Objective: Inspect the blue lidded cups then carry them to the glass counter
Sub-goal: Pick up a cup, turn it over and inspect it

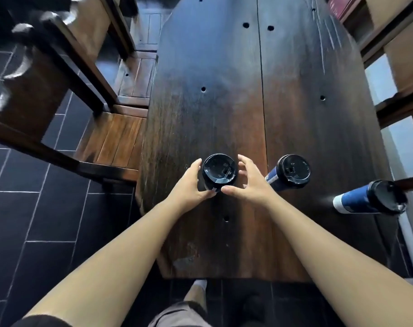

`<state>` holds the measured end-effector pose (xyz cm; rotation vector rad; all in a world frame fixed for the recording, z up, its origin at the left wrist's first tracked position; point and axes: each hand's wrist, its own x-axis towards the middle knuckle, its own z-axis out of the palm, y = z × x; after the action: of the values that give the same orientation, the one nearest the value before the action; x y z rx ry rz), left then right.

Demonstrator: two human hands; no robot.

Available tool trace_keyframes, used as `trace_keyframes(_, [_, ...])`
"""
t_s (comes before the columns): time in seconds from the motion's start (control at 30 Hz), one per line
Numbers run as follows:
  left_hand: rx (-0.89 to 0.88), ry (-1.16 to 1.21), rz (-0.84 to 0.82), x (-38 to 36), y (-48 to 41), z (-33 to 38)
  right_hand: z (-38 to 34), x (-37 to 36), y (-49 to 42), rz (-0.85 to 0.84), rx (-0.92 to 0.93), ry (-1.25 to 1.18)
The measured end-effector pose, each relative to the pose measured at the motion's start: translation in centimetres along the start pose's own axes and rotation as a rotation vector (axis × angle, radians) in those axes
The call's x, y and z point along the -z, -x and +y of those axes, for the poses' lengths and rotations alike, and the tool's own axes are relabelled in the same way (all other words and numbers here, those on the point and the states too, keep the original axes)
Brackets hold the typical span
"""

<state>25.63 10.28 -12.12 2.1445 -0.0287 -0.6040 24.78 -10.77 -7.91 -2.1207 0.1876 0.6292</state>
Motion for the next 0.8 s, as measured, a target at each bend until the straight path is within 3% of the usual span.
trace_keyframes(0.23, [-0.106,-0.033,-0.068,0.6,-1.1,0.0,0.0,0.4,-1.4,-0.090,0.060,0.002])
trace_keyframes(0.5, [-0.130,0.036,-0.098,1.3,0.3,1.4,-1.4,1.3,0.2,-0.033,0.088,-0.078])
trace_keyframes(0.8, [-0.142,0.468,-0.112,2.3,8.5,8.4,-6.4,5.5,5.9,-0.079,0.125,-0.316])
